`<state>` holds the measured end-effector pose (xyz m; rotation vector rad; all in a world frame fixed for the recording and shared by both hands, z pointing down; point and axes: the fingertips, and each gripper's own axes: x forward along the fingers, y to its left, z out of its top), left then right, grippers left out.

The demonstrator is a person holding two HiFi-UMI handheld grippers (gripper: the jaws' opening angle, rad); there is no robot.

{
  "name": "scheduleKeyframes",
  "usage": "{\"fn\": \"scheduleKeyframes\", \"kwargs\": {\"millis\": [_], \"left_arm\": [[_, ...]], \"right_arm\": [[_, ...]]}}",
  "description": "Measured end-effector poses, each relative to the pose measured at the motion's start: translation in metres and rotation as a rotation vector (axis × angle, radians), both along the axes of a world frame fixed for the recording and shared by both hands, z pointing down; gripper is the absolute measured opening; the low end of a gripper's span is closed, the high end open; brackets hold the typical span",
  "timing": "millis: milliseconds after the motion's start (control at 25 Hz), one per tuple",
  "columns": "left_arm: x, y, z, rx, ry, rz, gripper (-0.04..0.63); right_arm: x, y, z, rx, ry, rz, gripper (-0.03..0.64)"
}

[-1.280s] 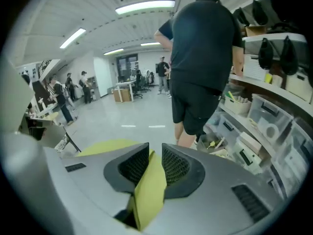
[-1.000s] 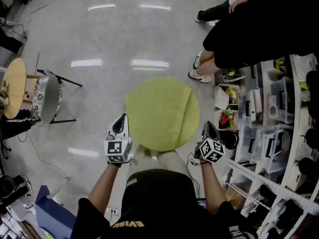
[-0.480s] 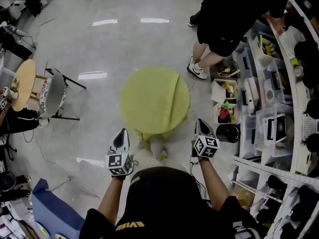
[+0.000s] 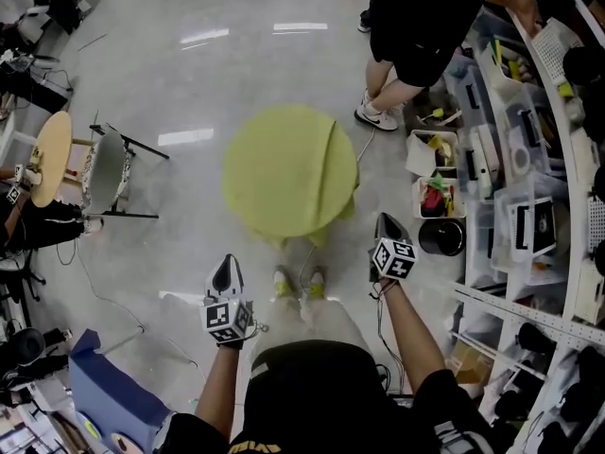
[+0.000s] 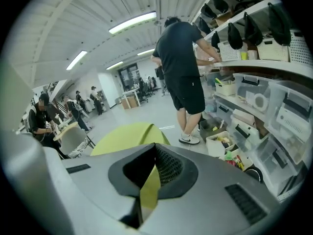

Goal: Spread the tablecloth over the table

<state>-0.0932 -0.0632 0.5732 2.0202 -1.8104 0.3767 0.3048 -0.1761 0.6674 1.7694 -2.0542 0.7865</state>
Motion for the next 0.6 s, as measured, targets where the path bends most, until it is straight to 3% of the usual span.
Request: {"fn": "scheduleKeyframes", "kwargs": {"millis": [320, 480, 600], "left_arm": [[0.029, -0.047, 0.062, -0.024, 0.020, 0.092, 0.018], [0.035, -0.061, 0.090, -0.022, 0.025, 0.129, 0.018], [0.047, -0.064, 0.102, -0.019, 0.046, 0.141, 0.018]], "right_arm": [[-0.023, -0.066, 0.105, -0.075, -0.004, -0.069, 0.018], [-0.041, -0.088, 0.167, -0.153, 0.026, -0.123, 0.049], [-0.045, -0.098, 0.196, -0.184, -0.023, -0.104, 0.095]]}}
